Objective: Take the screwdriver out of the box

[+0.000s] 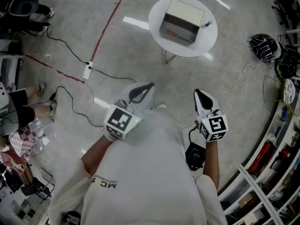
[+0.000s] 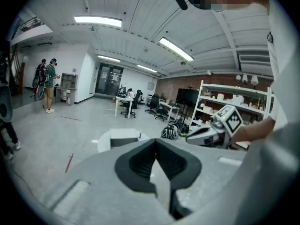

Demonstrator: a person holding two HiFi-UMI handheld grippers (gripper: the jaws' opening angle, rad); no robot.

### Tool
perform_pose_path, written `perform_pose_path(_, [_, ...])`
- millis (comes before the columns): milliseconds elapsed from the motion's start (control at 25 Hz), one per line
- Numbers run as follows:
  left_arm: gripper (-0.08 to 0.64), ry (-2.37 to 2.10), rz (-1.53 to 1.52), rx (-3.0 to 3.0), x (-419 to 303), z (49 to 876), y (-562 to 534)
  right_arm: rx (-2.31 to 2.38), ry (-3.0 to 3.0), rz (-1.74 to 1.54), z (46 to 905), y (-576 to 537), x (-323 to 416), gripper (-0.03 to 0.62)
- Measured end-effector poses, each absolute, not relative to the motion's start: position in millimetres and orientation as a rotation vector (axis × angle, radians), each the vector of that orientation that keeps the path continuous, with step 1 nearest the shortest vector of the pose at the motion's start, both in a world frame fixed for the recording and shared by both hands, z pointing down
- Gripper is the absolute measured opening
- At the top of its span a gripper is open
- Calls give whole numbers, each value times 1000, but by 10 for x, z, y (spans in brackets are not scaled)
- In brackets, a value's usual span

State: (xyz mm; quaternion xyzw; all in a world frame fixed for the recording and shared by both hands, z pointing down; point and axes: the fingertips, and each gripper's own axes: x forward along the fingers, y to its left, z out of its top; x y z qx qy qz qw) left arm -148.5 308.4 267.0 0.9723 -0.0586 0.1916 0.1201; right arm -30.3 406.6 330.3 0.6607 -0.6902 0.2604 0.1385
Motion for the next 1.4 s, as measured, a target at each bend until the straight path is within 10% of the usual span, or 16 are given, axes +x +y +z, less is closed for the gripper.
perform_pose_path(680, [0,-71,608,2810,-1515,2761,5401,2076,-2125,710,3108,6171,-690,0])
perform_pose_path(1400, [0,-102,590,2831,-405,2775,3659,2025,-2151,724,3134,4529,243,0])
